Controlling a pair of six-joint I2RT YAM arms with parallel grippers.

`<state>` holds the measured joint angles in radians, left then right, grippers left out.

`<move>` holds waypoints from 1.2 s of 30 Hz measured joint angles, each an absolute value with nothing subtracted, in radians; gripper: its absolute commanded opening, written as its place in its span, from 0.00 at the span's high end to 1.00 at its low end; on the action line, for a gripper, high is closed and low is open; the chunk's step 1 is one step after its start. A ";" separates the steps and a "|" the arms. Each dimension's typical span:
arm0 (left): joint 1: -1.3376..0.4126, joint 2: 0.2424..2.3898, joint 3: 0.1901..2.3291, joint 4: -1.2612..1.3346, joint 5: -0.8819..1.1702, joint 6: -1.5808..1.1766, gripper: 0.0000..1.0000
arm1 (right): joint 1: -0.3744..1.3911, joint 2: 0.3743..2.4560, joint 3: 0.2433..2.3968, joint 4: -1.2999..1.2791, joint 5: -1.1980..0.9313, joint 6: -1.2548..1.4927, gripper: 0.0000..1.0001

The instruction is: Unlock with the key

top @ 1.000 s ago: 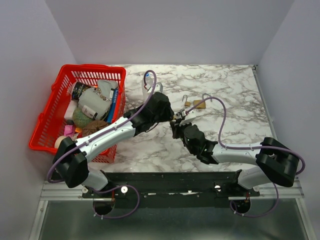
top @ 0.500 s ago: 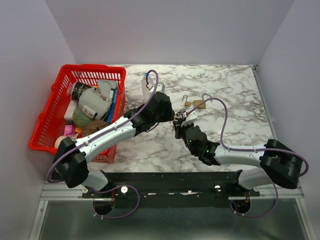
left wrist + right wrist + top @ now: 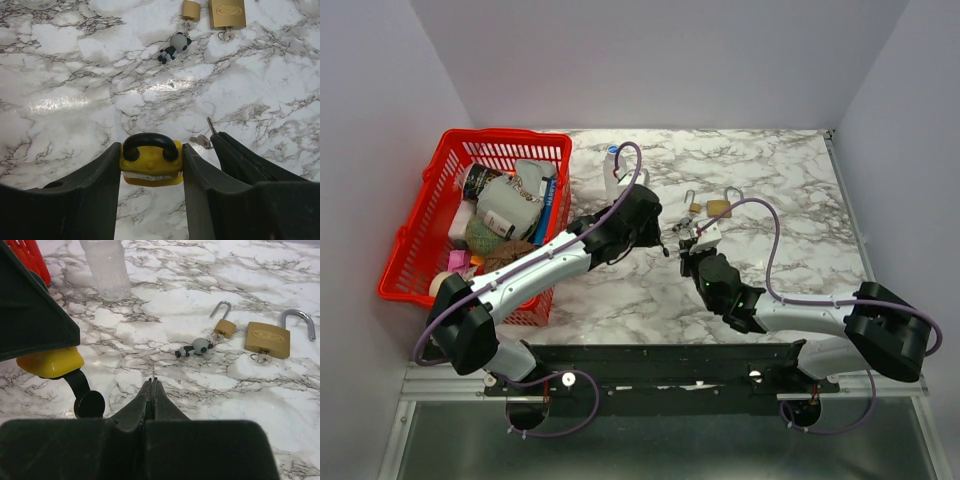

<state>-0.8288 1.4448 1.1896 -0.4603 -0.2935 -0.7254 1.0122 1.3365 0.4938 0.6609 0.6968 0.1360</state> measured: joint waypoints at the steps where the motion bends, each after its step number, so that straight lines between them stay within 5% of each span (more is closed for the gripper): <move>1: -0.829 1.445 1.189 -0.460 -0.294 -0.725 1.00 | 1.012 1.334 0.492 0.665 0.696 0.136 0.99; 14: -0.824 1.448 1.216 -0.458 -0.294 -0.738 1.00 | 1.021 1.261 0.417 0.671 0.561 0.211 0.99; 22: -0.801 1.459 1.267 -0.440 -0.219 -0.769 1.00 | 1.188 1.262 0.389 0.698 0.495 0.273 0.99; 36: -0.765 1.484 1.371 -0.581 -0.069 -0.740 1.00 | 1.222 1.403 0.610 0.604 0.604 0.265 0.99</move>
<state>-0.7647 1.4841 1.3712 -0.5808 -0.0689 -0.7403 1.2221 1.4029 0.6098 0.6041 0.6037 0.2649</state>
